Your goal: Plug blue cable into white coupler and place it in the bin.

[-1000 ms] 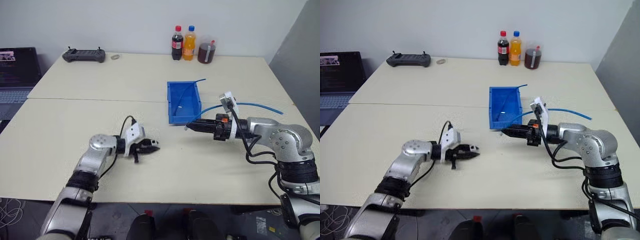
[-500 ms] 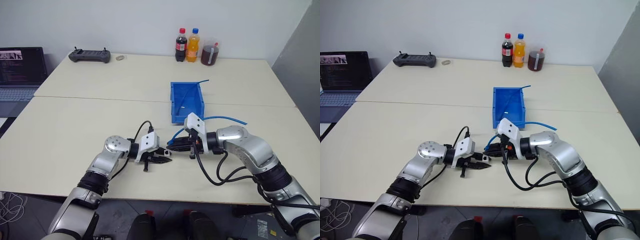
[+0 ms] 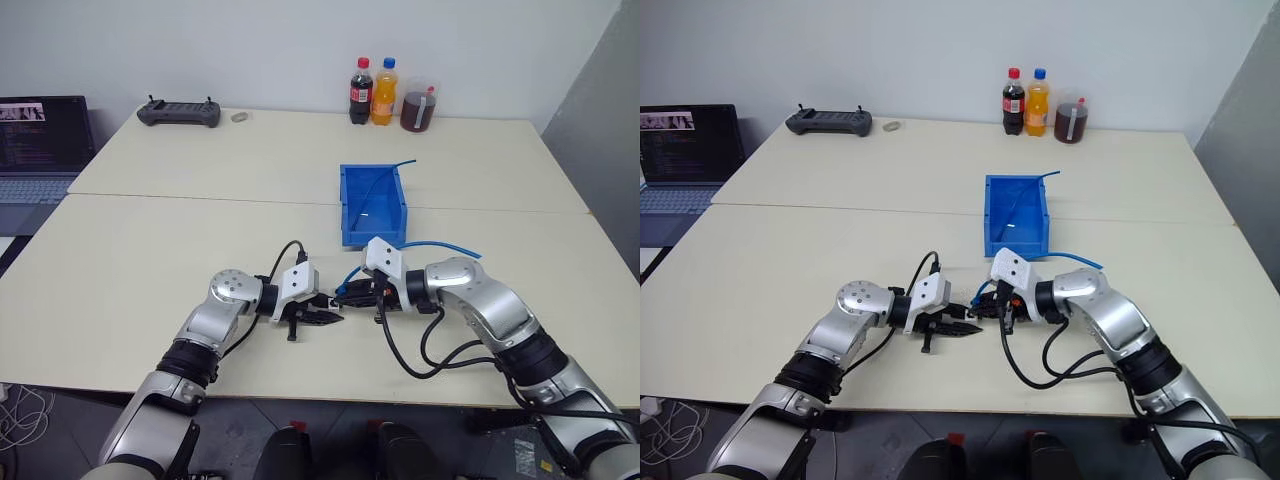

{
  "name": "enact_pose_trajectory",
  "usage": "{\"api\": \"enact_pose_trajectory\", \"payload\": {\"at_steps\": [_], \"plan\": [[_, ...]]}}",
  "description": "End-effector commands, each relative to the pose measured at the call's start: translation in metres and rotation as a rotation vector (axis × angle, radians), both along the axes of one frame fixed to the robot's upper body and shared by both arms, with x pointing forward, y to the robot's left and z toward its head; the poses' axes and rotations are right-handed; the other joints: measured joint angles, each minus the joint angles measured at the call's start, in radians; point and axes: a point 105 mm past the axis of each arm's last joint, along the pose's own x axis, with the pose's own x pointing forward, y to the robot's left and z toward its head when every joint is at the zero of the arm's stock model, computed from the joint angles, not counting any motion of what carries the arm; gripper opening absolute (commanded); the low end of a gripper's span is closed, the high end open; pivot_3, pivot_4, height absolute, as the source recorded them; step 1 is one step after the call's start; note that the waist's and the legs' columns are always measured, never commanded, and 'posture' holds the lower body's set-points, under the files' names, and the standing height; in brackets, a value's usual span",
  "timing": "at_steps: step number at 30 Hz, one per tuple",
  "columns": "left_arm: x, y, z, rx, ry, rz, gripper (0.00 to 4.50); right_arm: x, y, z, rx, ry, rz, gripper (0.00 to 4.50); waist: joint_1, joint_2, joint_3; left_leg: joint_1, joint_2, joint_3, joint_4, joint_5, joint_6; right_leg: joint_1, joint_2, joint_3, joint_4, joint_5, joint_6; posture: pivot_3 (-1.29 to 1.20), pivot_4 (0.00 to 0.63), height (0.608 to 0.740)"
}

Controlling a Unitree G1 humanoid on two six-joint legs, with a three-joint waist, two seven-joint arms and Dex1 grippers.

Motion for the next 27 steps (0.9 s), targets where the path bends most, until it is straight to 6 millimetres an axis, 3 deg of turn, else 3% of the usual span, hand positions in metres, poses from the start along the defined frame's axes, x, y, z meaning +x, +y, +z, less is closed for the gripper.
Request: {"api": "enact_pose_trajectory", "payload": {"at_steps": [1,5,9,27], "plan": [[-0.002,-0.002,0.004,-0.009,-0.011,-0.016,0.79,0.002,0.001,0.009,0.011,-0.020,0.013,0.22,0.000,0.000,0.000,0.000,0.000,0.000,0.000,0.000,0.000,0.000,0.000,0.000,0.000,0.000,0.000,0.00,0.150,0.740],[-0.003,-0.002,0.004,-0.009,-0.011,-0.012,0.79,0.000,0.002,0.007,0.001,-0.020,0.025,0.22,0.000,0.000,0.000,0.000,0.000,0.000,0.000,0.000,0.000,0.000,0.000,0.000,0.000,0.000,0.000,0.00,0.150,0.740],[-0.002,0.000,0.004,-0.006,-0.012,-0.007,0.79,-0.003,-0.001,-0.009,-0.092,-0.053,0.069,0.22,-0.001,0.000,0.000,0.000,0.000,0.000,0.000,0.000,0.000,0.000,0.000,0.000,0.000,0.000,0.000,0.00,0.150,0.740],[-0.001,-0.004,0.006,-0.019,-0.028,0.004,0.79,0.003,-0.001,-0.025,-0.189,0.012,0.103,0.22,-0.002,0.000,-0.001,0.002,0.000,0.001,0.000,0.000,0.000,0.000,0.000,0.001,0.003,0.000,0.000,0.00,0.150,0.740]]}}
